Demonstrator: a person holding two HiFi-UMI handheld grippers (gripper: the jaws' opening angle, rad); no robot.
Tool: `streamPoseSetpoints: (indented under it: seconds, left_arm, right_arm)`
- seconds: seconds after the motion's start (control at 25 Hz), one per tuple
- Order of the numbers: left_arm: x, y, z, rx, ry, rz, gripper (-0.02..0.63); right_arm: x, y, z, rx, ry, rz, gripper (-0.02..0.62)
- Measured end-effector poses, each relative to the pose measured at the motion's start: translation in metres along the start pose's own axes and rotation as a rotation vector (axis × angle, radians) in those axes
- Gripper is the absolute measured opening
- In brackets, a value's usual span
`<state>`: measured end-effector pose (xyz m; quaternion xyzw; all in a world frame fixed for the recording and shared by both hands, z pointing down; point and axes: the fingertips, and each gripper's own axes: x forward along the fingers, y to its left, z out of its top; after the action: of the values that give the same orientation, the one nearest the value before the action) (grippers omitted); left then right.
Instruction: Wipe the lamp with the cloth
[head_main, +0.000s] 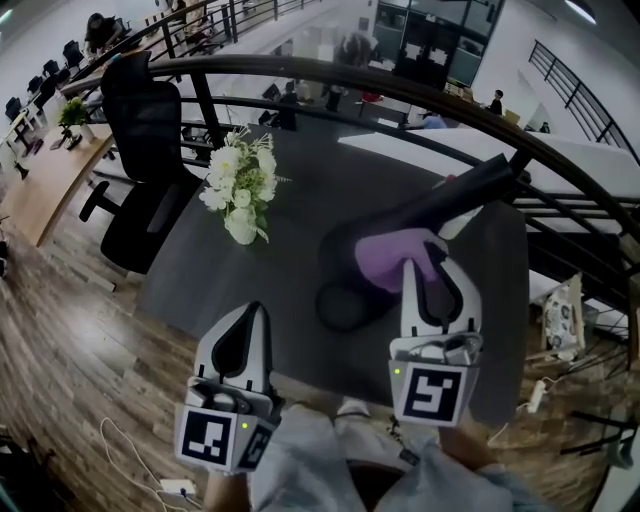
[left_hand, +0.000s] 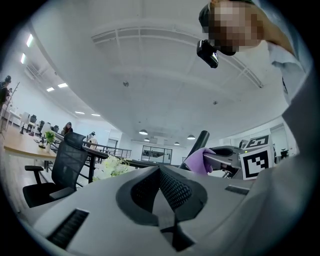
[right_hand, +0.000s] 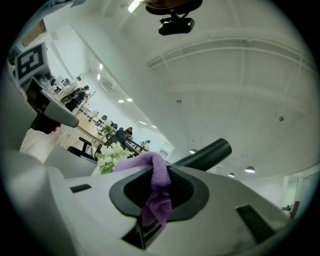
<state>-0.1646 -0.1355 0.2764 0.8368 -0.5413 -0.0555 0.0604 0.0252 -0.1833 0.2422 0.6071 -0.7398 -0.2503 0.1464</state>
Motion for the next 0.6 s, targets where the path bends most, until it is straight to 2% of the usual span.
streamPoseSetpoints:
  seconds: [0.2, 0.6]
  left_arm:
    - [-0.008, 0.013, -0.005, 0.009, 0.016, 0.01, 0.008]
    - [-0.023, 0.034, -0.004, 0.012, 0.024, 0.031, 0.008]
  right_arm:
    - [0.0, 0.016, 0.002, -0.009, 0.008, -0.001, 0.064]
    - [0.003, 0.058, 0.01, -0.031, 0.026, 0.054, 0.064]
